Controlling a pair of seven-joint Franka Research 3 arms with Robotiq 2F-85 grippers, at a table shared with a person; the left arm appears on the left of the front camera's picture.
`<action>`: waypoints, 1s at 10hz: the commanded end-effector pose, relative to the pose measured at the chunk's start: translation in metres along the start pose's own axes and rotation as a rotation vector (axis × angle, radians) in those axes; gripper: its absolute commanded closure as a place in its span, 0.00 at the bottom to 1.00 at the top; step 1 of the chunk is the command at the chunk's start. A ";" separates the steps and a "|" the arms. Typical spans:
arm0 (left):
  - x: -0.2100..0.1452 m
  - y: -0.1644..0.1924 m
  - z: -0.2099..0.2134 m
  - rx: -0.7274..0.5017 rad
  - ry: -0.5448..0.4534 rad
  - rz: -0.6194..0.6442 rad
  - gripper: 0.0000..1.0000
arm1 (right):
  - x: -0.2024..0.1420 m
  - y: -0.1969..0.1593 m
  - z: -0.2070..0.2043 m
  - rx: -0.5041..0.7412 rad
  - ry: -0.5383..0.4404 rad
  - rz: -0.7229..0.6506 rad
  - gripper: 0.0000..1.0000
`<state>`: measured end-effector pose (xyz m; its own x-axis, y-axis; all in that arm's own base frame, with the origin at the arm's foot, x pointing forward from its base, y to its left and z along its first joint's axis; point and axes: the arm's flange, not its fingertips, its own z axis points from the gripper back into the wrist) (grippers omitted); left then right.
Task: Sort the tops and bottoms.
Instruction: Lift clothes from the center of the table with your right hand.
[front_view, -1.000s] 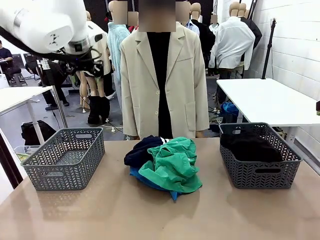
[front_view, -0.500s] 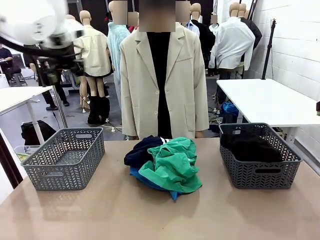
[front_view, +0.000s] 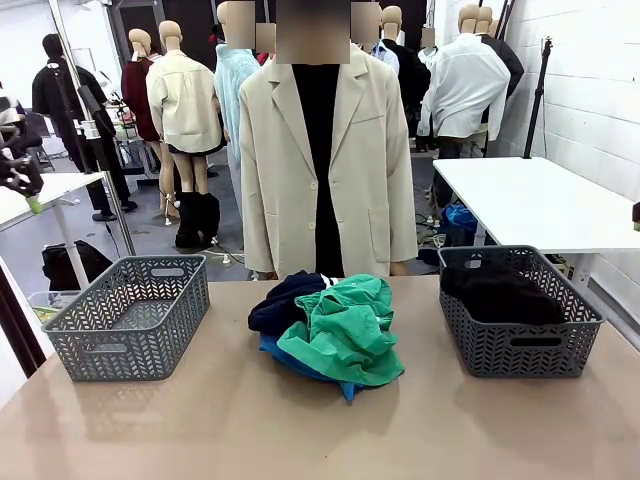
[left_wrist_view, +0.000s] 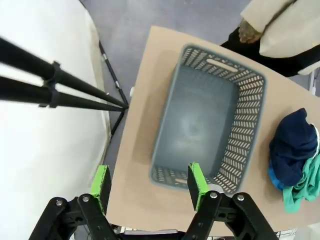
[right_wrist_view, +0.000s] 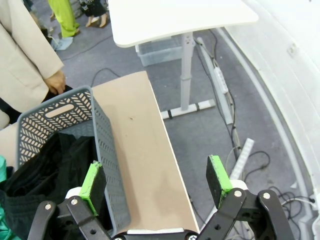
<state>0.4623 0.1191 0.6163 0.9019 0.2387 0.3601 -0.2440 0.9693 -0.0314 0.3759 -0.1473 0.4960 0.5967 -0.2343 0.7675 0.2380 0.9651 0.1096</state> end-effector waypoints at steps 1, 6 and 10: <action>-0.015 0.011 0.007 -0.002 -0.077 0.009 0.21 | -0.001 0.001 0.000 0.008 0.007 -0.009 0.00; -0.006 0.011 0.007 0.001 -0.022 0.015 0.21 | 0.037 0.048 0.049 0.046 -0.109 0.102 0.00; -0.006 0.011 0.007 0.001 -0.022 0.015 0.21 | 0.087 0.205 0.120 0.265 -0.090 0.506 0.00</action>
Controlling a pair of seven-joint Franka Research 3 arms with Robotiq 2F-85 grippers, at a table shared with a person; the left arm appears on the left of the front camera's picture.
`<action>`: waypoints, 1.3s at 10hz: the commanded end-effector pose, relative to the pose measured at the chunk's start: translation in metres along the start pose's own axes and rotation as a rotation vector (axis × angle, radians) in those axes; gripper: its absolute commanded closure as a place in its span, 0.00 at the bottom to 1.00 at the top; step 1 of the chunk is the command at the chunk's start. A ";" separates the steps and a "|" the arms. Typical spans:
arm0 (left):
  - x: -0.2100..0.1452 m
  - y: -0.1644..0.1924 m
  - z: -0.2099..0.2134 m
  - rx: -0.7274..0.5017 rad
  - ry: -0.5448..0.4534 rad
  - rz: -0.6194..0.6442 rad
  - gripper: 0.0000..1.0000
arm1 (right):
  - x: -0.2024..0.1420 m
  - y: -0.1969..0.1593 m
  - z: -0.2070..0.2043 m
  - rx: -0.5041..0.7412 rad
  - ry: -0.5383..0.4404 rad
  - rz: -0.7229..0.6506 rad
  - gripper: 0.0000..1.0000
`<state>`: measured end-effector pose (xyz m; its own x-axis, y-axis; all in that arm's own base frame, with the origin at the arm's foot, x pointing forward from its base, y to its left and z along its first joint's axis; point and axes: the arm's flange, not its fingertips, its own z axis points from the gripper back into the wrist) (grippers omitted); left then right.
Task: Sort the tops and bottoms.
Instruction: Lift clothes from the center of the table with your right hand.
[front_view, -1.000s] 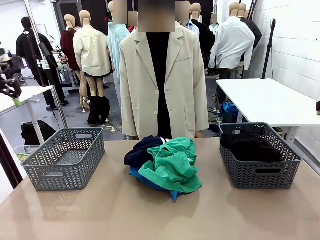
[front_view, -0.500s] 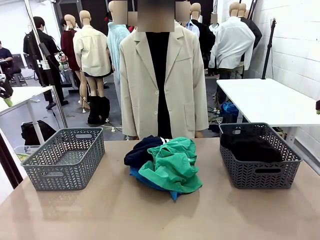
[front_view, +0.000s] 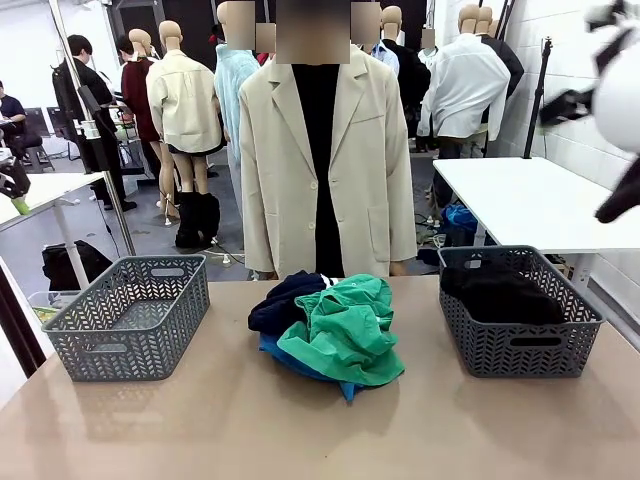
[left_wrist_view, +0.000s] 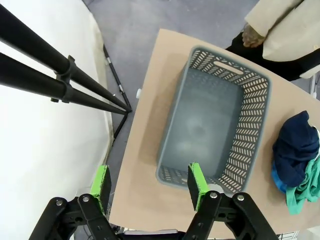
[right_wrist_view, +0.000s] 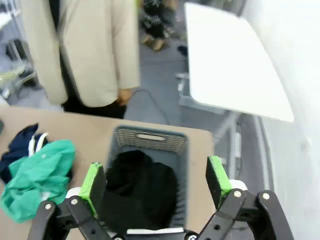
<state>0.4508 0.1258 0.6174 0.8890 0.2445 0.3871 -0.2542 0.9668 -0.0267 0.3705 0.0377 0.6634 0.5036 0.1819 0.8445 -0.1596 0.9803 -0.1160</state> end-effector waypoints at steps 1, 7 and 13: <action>0.002 0.001 0.002 -0.007 0.008 0.007 0.21 | 0.013 0.038 -0.011 0.222 0.115 0.197 0.00; 0.002 0.001 0.002 -0.007 0.008 0.007 0.21 | -0.047 0.156 -0.053 0.604 0.513 0.503 0.00; 0.002 0.001 0.002 -0.007 0.008 0.007 0.21 | -0.070 0.183 -0.065 0.632 0.517 0.520 0.00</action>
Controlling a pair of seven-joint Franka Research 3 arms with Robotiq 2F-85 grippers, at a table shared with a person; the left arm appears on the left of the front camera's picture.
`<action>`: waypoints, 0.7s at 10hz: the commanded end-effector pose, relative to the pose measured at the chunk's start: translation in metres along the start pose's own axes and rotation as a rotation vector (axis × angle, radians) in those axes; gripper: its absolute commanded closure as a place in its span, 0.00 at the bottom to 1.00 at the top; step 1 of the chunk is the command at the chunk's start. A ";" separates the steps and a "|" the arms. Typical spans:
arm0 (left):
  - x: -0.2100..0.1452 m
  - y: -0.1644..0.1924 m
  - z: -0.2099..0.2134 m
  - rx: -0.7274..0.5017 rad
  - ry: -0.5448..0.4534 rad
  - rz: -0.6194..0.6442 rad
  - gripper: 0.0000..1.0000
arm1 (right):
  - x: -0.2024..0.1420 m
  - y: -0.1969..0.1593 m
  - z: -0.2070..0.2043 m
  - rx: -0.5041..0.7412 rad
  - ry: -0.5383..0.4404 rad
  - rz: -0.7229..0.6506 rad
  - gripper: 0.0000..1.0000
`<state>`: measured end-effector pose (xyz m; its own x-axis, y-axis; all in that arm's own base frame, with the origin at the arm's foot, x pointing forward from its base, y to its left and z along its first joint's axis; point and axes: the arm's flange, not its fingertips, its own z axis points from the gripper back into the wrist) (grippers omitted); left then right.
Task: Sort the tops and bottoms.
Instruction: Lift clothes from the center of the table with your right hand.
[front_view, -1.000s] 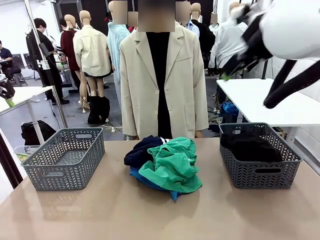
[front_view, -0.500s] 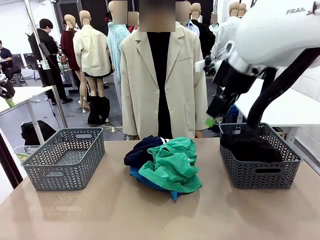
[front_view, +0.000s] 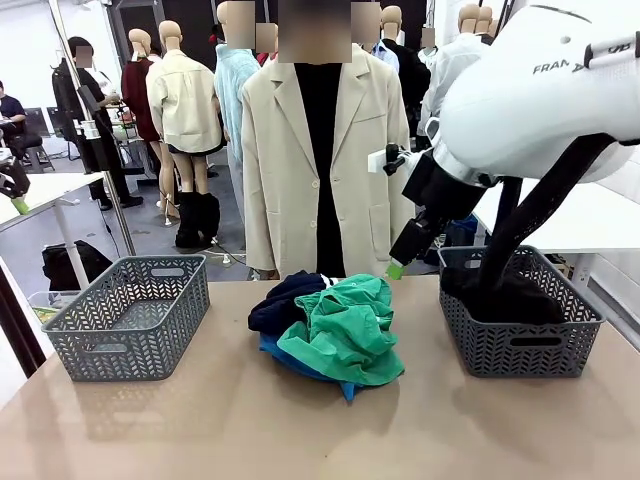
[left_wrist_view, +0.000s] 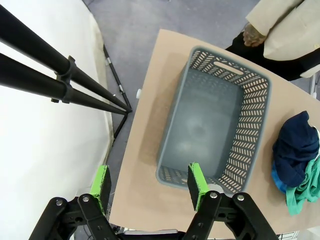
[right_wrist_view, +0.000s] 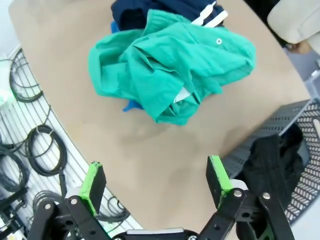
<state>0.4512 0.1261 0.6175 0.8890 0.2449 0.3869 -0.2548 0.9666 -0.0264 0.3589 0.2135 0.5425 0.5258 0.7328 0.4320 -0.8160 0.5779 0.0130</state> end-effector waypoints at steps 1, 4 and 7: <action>0.002 0.001 0.002 -0.007 0.007 0.007 0.21 | 0.000 -0.004 0.007 0.008 0.019 0.002 0.00; 0.002 0.001 0.002 -0.007 0.007 0.007 0.21 | 0.028 -0.034 -0.055 0.051 -0.007 -0.035 0.00; 0.002 0.001 0.002 -0.007 0.007 0.007 0.21 | 0.049 -0.039 -0.117 0.022 0.012 -0.046 0.00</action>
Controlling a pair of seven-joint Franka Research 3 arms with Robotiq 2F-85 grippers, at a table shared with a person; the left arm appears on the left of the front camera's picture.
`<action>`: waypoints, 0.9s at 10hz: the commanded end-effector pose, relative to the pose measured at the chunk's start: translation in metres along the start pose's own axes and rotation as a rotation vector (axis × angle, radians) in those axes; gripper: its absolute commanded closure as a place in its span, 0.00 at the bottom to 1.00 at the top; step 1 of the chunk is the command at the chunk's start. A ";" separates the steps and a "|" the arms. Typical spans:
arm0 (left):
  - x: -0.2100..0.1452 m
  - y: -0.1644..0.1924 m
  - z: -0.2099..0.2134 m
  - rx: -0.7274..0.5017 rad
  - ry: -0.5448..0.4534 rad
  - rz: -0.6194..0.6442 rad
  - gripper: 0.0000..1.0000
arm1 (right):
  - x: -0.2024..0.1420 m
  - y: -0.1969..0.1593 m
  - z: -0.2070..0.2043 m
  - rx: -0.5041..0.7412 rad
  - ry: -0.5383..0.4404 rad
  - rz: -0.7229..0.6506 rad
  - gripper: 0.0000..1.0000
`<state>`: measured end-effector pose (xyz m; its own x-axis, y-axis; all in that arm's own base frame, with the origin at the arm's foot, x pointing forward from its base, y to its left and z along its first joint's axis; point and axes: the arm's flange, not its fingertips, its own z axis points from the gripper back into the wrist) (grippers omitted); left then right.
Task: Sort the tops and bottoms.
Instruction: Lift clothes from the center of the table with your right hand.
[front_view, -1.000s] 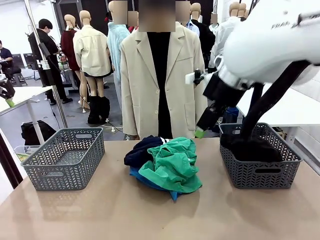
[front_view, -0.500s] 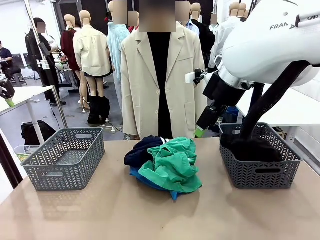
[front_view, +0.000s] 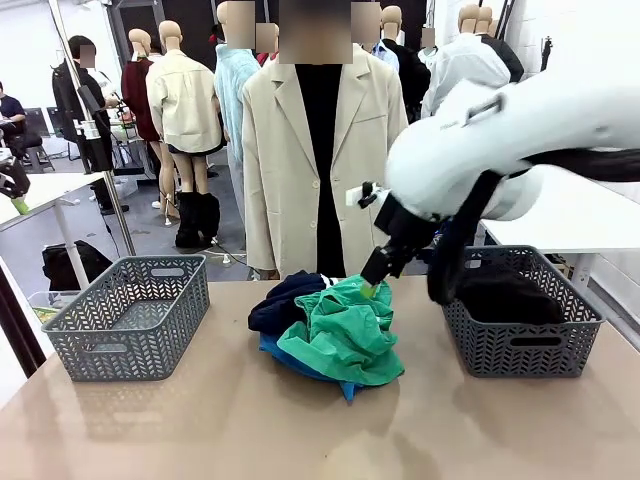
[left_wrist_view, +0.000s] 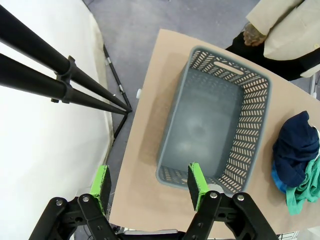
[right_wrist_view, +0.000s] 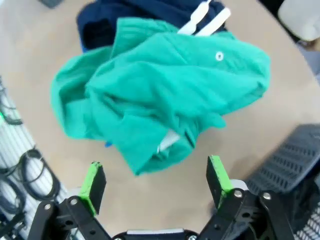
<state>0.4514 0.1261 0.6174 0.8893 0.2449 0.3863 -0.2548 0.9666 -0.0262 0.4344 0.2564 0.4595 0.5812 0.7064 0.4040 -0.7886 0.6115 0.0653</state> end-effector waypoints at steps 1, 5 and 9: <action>0.002 0.001 0.002 -0.008 0.007 0.007 0.21 | 0.020 -0.004 -0.029 -0.009 0.017 0.023 0.00; 0.002 0.001 0.002 -0.008 0.007 0.007 0.21 | 0.028 -0.020 -0.074 0.046 0.071 -0.002 0.00; 0.002 0.001 0.002 -0.008 0.007 0.007 0.21 | 0.024 -0.017 -0.071 0.041 0.078 0.039 0.32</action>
<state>0.4515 0.1262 0.6175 0.8892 0.2450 0.3863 -0.2549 0.9666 -0.0262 0.4773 0.2912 0.3987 0.5954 0.7310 0.3334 -0.7943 0.5979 0.1076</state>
